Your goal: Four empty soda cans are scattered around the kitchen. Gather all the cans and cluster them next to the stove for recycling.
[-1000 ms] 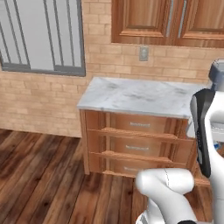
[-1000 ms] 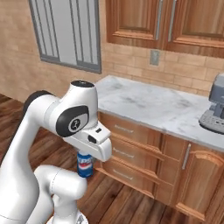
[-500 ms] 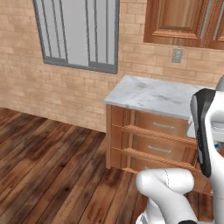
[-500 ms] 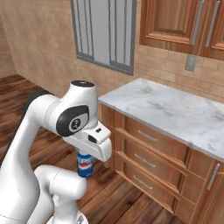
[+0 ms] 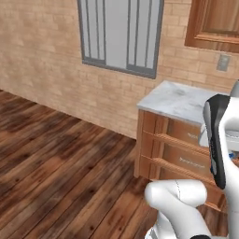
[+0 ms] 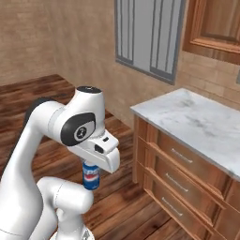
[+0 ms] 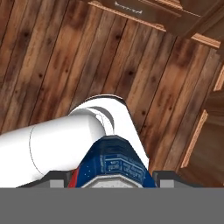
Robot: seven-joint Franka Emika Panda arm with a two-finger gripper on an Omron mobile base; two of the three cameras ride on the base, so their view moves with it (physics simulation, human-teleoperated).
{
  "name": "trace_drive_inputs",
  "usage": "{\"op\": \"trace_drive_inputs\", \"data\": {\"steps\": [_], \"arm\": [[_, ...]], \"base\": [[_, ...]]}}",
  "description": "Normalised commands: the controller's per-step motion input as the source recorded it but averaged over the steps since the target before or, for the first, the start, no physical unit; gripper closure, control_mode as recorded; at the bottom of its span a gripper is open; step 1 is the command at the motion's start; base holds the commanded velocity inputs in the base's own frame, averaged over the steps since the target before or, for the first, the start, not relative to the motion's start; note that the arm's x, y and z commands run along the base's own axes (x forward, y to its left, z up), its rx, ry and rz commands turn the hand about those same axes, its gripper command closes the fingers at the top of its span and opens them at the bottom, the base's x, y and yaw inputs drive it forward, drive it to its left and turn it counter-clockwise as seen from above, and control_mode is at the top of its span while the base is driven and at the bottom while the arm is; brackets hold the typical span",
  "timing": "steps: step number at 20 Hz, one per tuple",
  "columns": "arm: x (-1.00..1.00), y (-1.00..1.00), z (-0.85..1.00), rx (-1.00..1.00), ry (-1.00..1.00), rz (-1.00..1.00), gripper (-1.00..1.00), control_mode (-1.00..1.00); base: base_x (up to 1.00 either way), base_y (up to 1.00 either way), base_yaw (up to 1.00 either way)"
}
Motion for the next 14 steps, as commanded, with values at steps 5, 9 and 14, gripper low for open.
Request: {"op": "trace_drive_inputs", "data": {"steps": [5,9,14], "arm": [[0.0,0.0,0.0,0.0,0.0,0.0,1.0,1.0],[0.0,0.0,0.0,0.0,0.0,0.0,1.0,1.0],[0.0,0.0,0.0,0.0,0.0,0.0,1.0,1.0]], "base": [[-0.5,-0.1,0.37],[-0.5,0.0,0.38],[-0.39,0.0,0.39]]}}
